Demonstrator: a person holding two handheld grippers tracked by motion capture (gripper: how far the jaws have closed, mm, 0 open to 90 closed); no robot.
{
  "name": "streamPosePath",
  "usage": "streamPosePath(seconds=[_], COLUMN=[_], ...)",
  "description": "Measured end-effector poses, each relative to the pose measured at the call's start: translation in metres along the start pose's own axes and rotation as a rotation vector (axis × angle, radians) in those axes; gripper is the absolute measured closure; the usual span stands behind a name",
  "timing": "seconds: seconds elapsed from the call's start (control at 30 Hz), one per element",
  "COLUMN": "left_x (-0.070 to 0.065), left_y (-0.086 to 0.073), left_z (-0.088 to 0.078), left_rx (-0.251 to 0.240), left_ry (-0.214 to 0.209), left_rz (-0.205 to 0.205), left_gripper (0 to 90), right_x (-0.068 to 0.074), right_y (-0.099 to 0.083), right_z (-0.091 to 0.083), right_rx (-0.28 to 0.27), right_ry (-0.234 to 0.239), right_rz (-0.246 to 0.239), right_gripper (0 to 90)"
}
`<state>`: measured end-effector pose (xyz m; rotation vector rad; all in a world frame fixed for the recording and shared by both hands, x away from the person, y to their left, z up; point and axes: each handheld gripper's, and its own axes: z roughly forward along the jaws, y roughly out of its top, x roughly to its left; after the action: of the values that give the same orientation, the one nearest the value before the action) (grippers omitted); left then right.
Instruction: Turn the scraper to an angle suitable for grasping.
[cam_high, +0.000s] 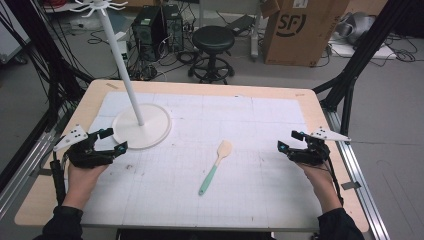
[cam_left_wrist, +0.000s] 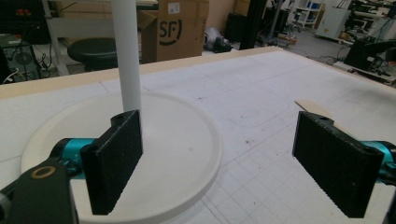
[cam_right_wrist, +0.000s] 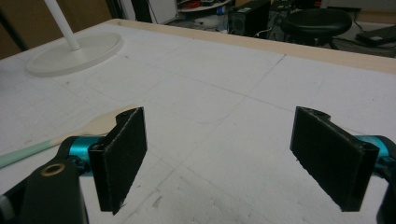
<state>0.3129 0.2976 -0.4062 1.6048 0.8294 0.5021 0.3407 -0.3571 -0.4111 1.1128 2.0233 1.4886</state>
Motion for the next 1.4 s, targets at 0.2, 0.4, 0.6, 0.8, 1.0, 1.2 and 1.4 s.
streamPosePath(seconds=[0.2, 0.4, 0.6, 0.8, 1.0, 1.2, 1.4], left_x=[-0.003, -0.006, -0.008, -0.016, -0.025, -0.03, -0.026], left_y=[0.001, 0.001, 0.002, 0.004, 0.007, 0.006, 0.006], left_z=[0.002, 0.002, 0.004, 0.01, 0.017, 0.022, 0.018], left_rx=[-0.006, -0.012, -0.024, -0.018, 0.002, 0.019, 0.028], left_ry=[-0.012, -0.017, -0.011, -0.04, -0.067, -0.091, -0.085], left_rz=[0.003, 0.004, -0.005, 0.002, 0.023, 0.04, 0.049], left_gripper=[16.7, 16.8, 16.5, 16.5, 17.6, 20.9, 26.5], right_x=[0.0, 0.0, -0.001, -0.001, -0.002, -0.002, 0.0], right_y=[0.0, 0.0, 0.0, -0.001, -0.001, -0.001, -0.001], right_z=[-0.001, -0.001, 0.0, 0.0, 0.001, 0.001, 0.002], right_rx=[-0.002, -0.001, 0.003, 0.005, 0.005, 0.005, 0.016], right_ry=[-0.005, -0.006, -0.009, -0.008, -0.008, -0.005, 0.027], right_rz=[0.001, -0.002, 0.002, 0.002, 0.002, 0.0, 0.005], right_gripper=[18.0, 18.0, 18.0, 18.0, 18.0, 18.3, 22.2])
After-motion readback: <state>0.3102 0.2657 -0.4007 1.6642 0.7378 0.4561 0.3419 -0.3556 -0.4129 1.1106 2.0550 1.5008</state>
